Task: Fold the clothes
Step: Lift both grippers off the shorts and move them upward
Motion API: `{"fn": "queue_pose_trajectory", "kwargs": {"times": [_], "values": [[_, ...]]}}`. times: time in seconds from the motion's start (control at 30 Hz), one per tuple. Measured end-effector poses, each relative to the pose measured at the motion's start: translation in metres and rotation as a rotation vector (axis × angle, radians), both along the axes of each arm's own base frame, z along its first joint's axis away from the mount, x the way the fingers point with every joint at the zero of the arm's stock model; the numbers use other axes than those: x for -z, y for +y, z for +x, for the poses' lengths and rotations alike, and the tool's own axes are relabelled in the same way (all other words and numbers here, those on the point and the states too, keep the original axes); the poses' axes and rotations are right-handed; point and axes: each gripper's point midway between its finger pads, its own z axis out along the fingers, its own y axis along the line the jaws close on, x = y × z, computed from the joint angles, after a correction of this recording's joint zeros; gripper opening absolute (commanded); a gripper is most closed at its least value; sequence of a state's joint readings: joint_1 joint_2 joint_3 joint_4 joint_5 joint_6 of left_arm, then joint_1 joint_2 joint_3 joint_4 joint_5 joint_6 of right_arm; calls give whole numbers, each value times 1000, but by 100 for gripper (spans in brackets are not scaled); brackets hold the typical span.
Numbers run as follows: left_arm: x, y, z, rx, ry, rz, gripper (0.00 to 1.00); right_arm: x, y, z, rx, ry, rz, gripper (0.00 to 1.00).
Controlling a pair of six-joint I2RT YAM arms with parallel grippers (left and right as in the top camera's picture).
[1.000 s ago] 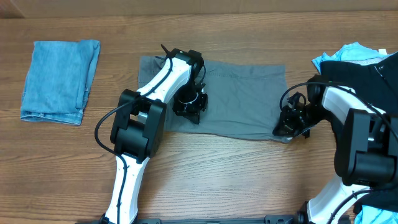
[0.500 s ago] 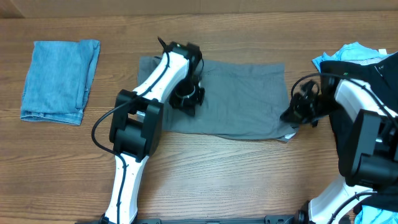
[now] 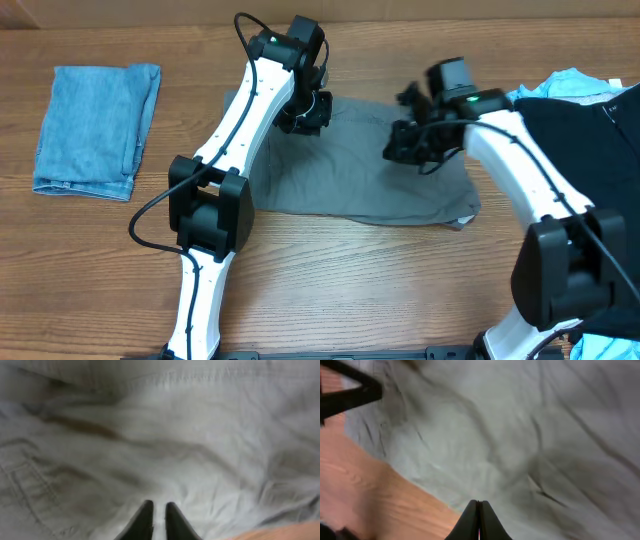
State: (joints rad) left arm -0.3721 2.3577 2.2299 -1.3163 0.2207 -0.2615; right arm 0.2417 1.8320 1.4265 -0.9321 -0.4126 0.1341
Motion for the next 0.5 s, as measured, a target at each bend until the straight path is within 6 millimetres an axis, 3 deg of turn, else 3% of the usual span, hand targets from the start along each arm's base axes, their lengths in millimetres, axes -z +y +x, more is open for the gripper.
{"fn": "queue_pose_trajectory", "kwargs": {"times": [0.13,0.27,0.5], "values": [[5,-10,17,-3,-61,-52,4,8,15,-2,-23,-25,-41,4],[0,-23,39,-13,-151,-112,4,28,26,-14,-54,7,-69,4],[2,-32,58,-31,-227,-160,4,65,21,-33,-55,57,-89,4]]}}
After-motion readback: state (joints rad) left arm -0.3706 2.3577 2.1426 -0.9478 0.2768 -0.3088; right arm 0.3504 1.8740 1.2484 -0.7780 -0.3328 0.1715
